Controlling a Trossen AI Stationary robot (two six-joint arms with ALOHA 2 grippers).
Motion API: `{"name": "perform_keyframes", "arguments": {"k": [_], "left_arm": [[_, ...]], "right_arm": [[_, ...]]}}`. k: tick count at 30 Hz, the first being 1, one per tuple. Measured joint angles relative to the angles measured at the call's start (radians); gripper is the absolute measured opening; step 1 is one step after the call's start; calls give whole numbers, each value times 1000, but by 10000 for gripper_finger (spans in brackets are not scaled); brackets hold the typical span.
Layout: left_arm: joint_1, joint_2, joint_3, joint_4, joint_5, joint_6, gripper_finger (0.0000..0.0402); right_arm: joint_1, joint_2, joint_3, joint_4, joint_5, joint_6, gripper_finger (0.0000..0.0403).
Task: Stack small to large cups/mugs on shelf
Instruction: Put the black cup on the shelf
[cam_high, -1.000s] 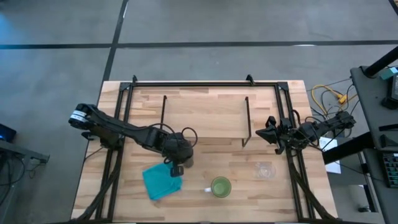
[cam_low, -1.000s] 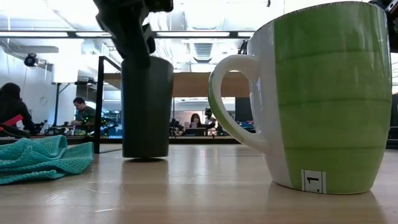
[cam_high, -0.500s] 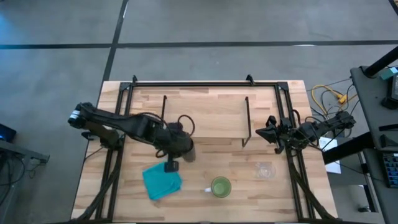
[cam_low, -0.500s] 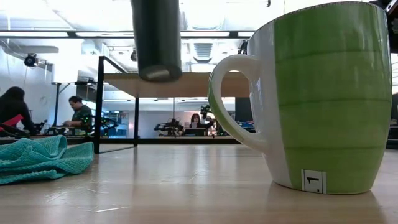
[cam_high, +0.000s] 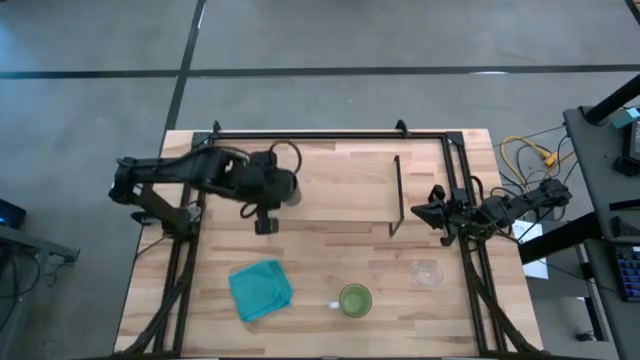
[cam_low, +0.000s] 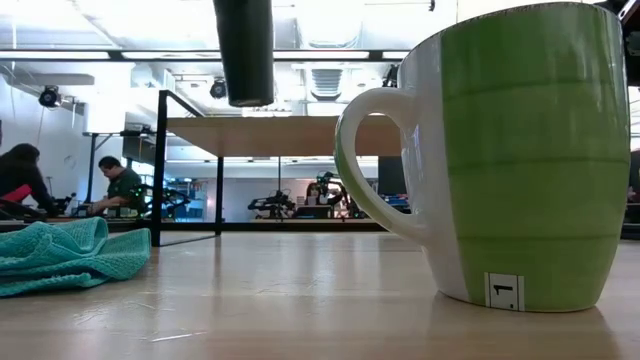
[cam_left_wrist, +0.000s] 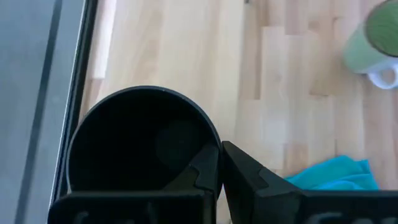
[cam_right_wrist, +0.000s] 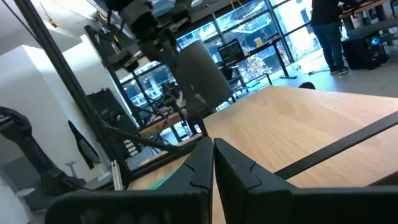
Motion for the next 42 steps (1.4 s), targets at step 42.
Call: {"name": "perform_keyframes", "arguments": {"k": [42], "left_arm": [[169,64,-4,-56,150,71,0]], "right_arm": [[0,0,0,-4,-3,11,9]]}}
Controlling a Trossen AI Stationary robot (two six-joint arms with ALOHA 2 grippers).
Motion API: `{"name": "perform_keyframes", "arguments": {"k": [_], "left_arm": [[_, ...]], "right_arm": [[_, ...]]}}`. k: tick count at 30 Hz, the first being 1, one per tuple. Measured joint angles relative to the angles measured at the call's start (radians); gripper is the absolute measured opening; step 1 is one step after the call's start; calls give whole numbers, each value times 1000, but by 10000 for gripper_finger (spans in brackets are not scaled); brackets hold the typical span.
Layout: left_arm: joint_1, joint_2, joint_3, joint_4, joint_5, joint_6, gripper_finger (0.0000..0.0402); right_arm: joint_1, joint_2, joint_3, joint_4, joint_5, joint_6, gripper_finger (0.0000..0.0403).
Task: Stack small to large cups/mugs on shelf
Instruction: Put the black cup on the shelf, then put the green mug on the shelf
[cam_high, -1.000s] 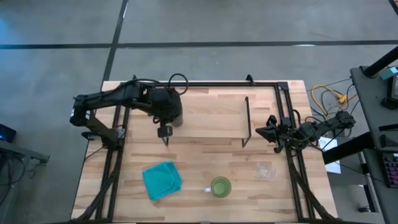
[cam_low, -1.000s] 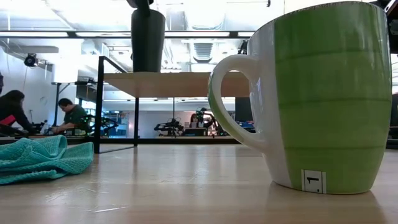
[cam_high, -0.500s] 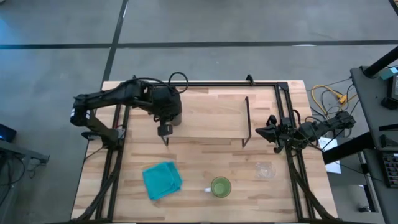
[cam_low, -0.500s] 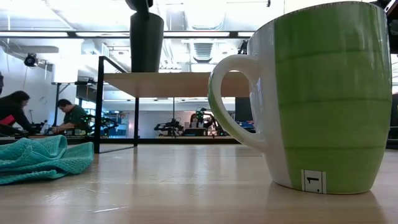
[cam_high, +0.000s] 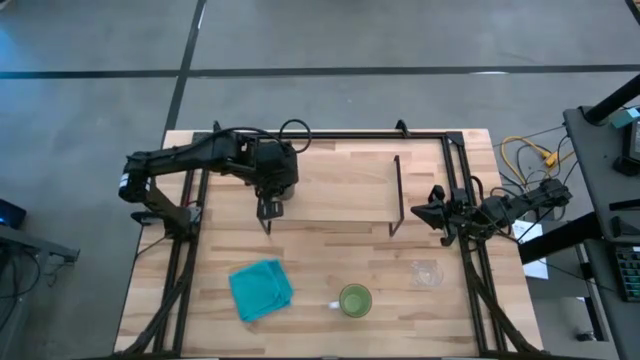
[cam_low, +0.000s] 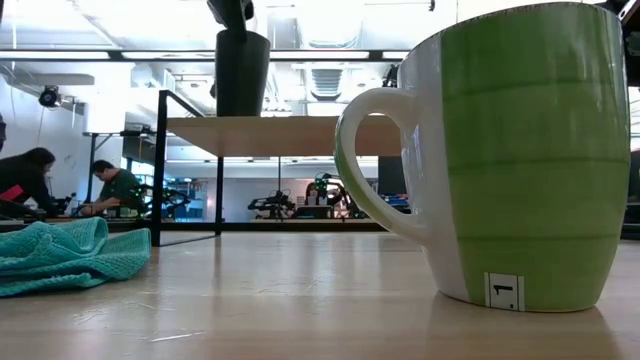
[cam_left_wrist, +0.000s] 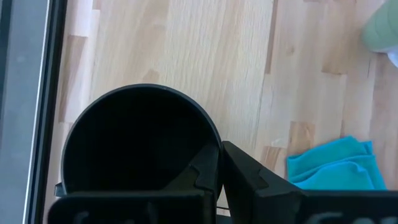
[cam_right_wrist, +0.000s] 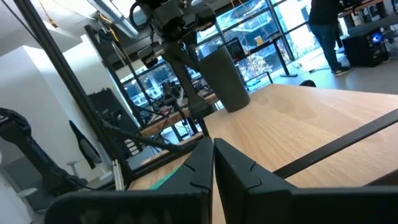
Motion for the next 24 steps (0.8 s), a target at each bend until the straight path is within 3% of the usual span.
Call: {"name": "perform_keyframes", "arguments": {"k": [4,15,24], "left_arm": [[0,-2,-1,-4,0,0,7],[0,-3,8,-5,-11,7,83],[0,-5,121,-6,-13,0,89]], "right_arm": [[0,0,0,0,0,0,9],[0,0,0,0,0,0,9],[0,0,0,0,0,0,9]]}}
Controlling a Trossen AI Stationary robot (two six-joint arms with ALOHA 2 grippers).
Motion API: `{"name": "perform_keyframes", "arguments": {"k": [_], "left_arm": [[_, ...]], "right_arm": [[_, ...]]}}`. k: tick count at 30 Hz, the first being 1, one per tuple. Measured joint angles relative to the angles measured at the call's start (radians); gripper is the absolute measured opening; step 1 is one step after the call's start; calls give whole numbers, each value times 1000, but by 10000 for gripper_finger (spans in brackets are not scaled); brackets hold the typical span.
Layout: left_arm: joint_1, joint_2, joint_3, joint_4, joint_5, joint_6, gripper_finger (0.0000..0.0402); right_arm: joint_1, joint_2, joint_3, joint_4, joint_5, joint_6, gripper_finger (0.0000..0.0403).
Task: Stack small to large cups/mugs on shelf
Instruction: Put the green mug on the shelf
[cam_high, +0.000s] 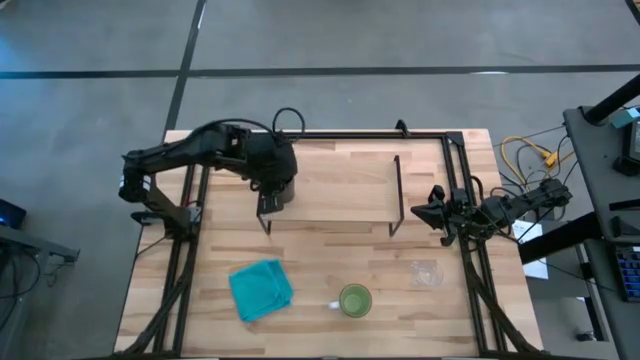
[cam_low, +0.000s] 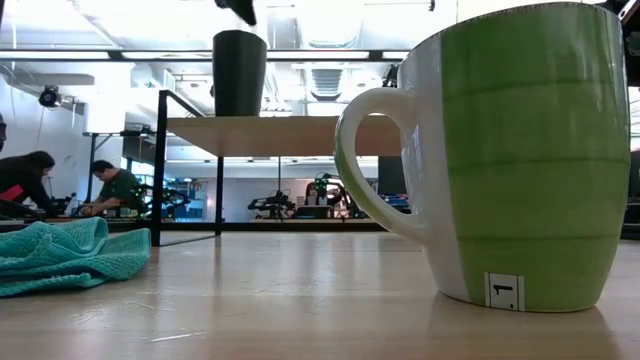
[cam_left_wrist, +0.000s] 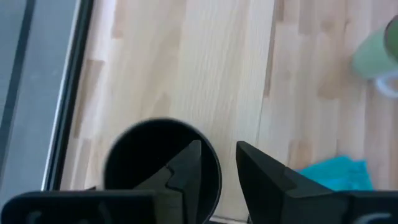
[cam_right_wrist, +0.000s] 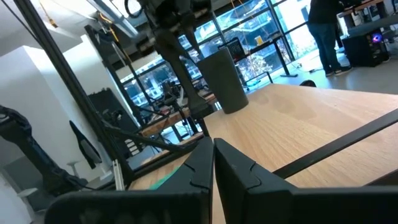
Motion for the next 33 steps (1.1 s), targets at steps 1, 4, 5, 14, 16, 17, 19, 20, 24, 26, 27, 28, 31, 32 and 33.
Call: {"name": "perform_keyframes", "arguments": {"k": [1,4,5,14,16,17,19,20,24,26,27,28,31,32,33], "left_arm": [[-1,0,19,2,0,-1,89],[-10,-1,80,5,1,-10,89],[-15,-1,98,8,3,-23,89],[-122,-2,155,81,61,-133,89],[-158,4,142,122,84,-135,89],[-179,8,135,145,85,-141,89],[-213,20,118,163,85,-163,89],[-228,30,110,175,85,-181,89],[-281,83,101,181,85,-210,89],[-304,117,101,179,85,-195,89],[-315,135,101,182,88,-177,89],[-325,155,101,184,90,-152,89],[-354,216,101,197,117,-90,89],[-362,238,101,212,138,-77,89],[-369,259,102,229,163,-70,89]], "right_arm": [[0,0,0,0,0,0,9],[0,0,0,1,0,0,9],[0,0,0,2,0,0,9],[0,0,0,8,0,0,9],[0,0,0,8,0,0,9],[0,0,0,8,0,0,9],[0,0,0,8,0,0,9],[0,0,0,8,0,0,9],[0,0,0,11,1,2,9],[0,0,0,13,1,9,9],[0,0,0,14,1,14,9],[0,0,0,14,1,20,9],[0,0,0,14,1,70,9],[0,0,0,14,1,94,9],[0,0,0,14,0,116,9]]}}
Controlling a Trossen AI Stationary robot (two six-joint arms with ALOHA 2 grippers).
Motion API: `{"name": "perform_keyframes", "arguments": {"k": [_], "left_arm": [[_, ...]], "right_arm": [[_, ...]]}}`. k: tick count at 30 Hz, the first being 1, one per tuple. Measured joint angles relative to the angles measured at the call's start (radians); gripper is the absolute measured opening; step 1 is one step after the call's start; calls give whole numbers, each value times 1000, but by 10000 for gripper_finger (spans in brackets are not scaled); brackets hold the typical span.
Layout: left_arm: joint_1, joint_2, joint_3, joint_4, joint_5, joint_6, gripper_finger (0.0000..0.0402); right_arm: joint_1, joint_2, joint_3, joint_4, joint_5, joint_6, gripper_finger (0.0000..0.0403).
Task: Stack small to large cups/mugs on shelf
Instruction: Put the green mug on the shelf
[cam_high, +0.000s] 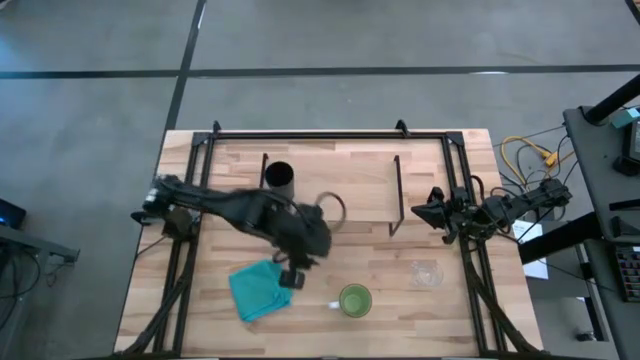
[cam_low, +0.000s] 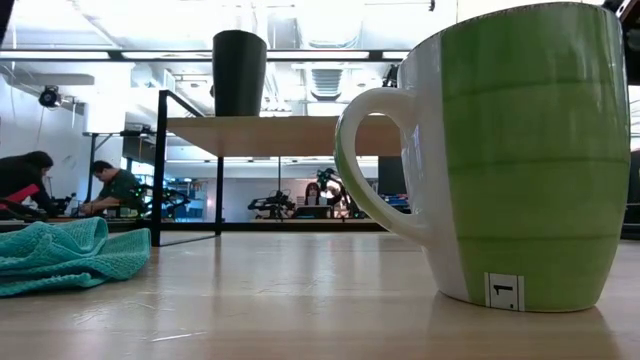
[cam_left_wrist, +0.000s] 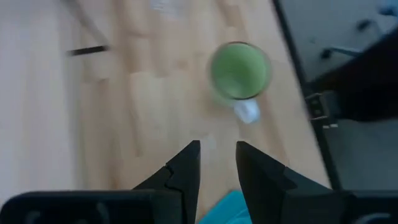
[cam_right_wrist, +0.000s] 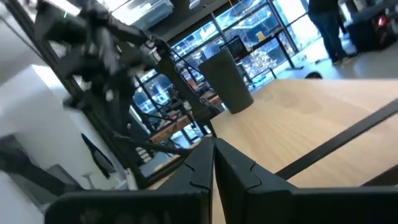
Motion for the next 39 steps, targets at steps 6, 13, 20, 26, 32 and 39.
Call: {"name": "perform_keyframes", "arguments": {"k": [6,13,20,26,32,39], "left_arm": [[-39,102,0,217,82,16,89],[-67,162,17,291,87,-93,89],[-85,177,-9,427,84,-219,89],[-84,189,-17,520,53,-274,89],[-84,190,-42,518,22,-351,89],[-85,189,-77,518,22,-359,89]], "right_arm": [[0,0,0,2,-68,31,9],[0,0,0,50,-157,6,9],[1,1,0,84,-319,15,9],[1,38,61,71,-346,-15,9],[1,155,345,-175,-359,-166,9],[1,408,705,-598,-405,-155,9]]}}
